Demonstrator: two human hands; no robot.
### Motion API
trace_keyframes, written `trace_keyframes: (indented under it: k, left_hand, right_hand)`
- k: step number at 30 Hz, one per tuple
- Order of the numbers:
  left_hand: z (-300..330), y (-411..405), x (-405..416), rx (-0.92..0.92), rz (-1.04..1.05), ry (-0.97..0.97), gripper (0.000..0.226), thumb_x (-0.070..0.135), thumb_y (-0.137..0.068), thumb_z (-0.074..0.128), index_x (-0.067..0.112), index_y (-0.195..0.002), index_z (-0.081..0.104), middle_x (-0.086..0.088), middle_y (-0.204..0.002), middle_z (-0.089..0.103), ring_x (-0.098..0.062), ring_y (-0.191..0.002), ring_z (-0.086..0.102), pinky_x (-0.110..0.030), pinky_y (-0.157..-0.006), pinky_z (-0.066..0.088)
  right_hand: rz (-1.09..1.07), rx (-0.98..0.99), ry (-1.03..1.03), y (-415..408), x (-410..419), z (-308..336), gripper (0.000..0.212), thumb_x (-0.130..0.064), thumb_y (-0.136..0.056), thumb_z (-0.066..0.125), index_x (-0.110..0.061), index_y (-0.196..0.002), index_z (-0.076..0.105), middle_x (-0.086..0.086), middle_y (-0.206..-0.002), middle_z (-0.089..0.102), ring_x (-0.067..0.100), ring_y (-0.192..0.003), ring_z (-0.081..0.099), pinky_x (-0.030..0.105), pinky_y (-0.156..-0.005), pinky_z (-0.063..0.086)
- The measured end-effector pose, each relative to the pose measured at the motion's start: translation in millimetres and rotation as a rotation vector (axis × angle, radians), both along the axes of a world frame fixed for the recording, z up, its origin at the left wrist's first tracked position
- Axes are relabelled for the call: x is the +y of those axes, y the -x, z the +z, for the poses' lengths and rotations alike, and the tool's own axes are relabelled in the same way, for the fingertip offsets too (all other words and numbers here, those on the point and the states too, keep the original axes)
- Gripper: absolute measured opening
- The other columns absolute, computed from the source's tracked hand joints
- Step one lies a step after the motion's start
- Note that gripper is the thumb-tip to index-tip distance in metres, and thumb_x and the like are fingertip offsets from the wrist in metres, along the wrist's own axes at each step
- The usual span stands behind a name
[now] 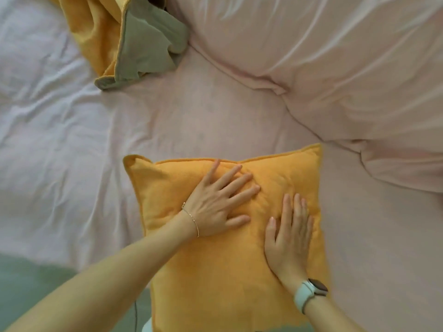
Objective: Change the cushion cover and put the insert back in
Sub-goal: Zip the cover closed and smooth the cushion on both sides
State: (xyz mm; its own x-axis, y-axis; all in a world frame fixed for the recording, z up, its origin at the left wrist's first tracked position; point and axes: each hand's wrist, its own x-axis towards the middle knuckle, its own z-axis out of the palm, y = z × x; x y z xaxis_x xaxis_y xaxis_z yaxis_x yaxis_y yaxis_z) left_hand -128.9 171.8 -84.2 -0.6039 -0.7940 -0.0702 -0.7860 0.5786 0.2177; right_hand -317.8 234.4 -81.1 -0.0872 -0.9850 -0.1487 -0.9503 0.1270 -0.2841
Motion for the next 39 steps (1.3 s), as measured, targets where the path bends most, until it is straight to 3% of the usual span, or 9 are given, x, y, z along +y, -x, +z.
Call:
trace_keyframes:
  k: [3, 6, 10, 16, 19, 25, 28, 32, 39]
  left_hand:
    - [17.2, 14.1, 17.4, -0.058, 0.410, -0.022, 0.062, 0.061, -0.088, 0.029, 0.027, -0.140, 0.037, -0.006, -0.148, 0.036, -0.029, -0.141, 0.021, -0.059, -0.110, -0.005]
    - [21.1, 18.6, 35.0, -0.084, 0.683, -0.076, 0.061, 0.058, -0.090, 0.023, 0.028, -0.143, 0.028, -0.004, -0.152, 0.026, -0.028, -0.142, 0.014, -0.061, -0.107, -0.005]
    - [11.3, 13.8, 55.2, -0.091, 0.724, -0.106, 0.060, 0.057, -0.093, 0.014, 0.030, -0.147, 0.011, -0.001, -0.156, 0.009, -0.022, -0.144, -0.002, -0.060, -0.109, -0.003]
    - [-35.5, 9.7, 75.1, -0.155, 0.620, -0.069, 0.063, 0.054, -0.092, 0.013, 0.030, -0.148, -0.002, 0.004, -0.156, -0.013, -0.020, -0.143, -0.013, -0.057, -0.109, -0.009]
    - [-63.7, 10.1, 24.6, -0.158, 0.655, -0.019, 0.065, 0.048, -0.085, 0.029, 0.029, -0.146, 0.015, -0.001, -0.155, 0.005, -0.020, -0.143, -0.011, -0.056, -0.109, -0.012]
    - [-95.0, 2.0, -58.3, -0.120, 0.673, 0.065, 0.050, 0.042, -0.080, 0.032, 0.019, -0.123, 0.040, -0.008, -0.133, 0.032, -0.028, -0.127, 0.027, -0.051, -0.108, -0.007]
    - [-99.8, -1.5, -86.9, -0.130, 0.693, 0.074, 0.039, 0.040, -0.080, 0.031, 0.019, -0.110, 0.045, -0.006, -0.117, 0.041, -0.027, -0.114, 0.035, -0.049, -0.104, 0.006]
    - [-100.1, -9.2, -129.7, -0.142, 0.708, 0.130, 0.031, 0.034, -0.084, 0.035, 0.015, -0.079, 0.059, -0.006, -0.079, 0.060, -0.026, -0.082, 0.051, -0.043, -0.086, 0.024]
    - [-96.5, -12.9, -154.2, -0.176, 0.736, 0.129, 0.037, 0.036, -0.085, 0.039, 0.016, -0.063, 0.062, -0.001, -0.063, 0.064, -0.025, -0.063, 0.057, -0.037, -0.072, 0.023]
  right_hand:
    - [0.054, -0.007, 0.014, 16.6, -28.3, 15.6, 0.059, -0.035, -0.089, 0.031, -0.008, -0.142, 0.032, 0.015, -0.149, 0.029, 0.024, -0.138, 0.017, 0.059, -0.110, 0.008]
    - [0.319, -0.041, 0.111, 2.1, -56.3, 21.3, 0.052, -0.026, -0.089, 0.035, -0.007, -0.137, 0.041, 0.015, -0.146, 0.036, 0.025, -0.138, 0.025, 0.060, -0.110, 0.007]
    - [0.442, -0.057, 0.098, -28.4, -51.7, 7.5, 0.055, -0.030, -0.089, 0.034, -0.004, -0.138, 0.040, 0.015, -0.146, 0.035, 0.026, -0.139, 0.026, 0.052, -0.113, 0.008]
    - [0.545, 0.092, 0.036, -26.8, -23.7, -43.7, 0.070, -0.038, -0.082, 0.033, -0.006, -0.142, 0.019, 0.010, -0.150, 0.016, 0.018, -0.144, -0.007, 0.044, -0.114, -0.005]
    - [0.527, 0.047, 0.088, -35.5, -75.9, -75.9, 0.066, -0.036, -0.081, 0.034, -0.008, -0.140, 0.025, 0.012, -0.147, 0.022, 0.025, -0.140, 0.015, 0.048, -0.114, 0.000]
    - [0.510, -0.003, 0.251, -49.8, -160.3, -111.4, 0.051, -0.035, -0.078, 0.035, -0.010, -0.120, 0.045, 0.011, -0.119, 0.049, 0.027, -0.114, 0.040, 0.047, -0.107, 0.014]
    - [0.489, -0.003, 0.256, -58.7, -196.6, -111.5, 0.040, -0.033, -0.076, 0.036, -0.009, -0.097, 0.059, 0.011, -0.092, 0.063, 0.026, -0.092, 0.048, 0.044, -0.091, 0.026]
    - [0.419, 0.041, 0.285, -72.6, -245.6, -110.3, 0.028, -0.028, -0.075, 0.040, -0.011, -0.064, 0.060, 0.007, -0.064, 0.062, 0.026, -0.063, 0.055, 0.037, -0.072, 0.027]
    - [0.272, 0.039, 0.252, -82.8, -264.7, -101.0, 0.041, -0.027, -0.075, 0.038, -0.012, -0.043, 0.059, 0.005, -0.045, 0.059, 0.023, -0.045, 0.055, 0.034, -0.066, 0.024]
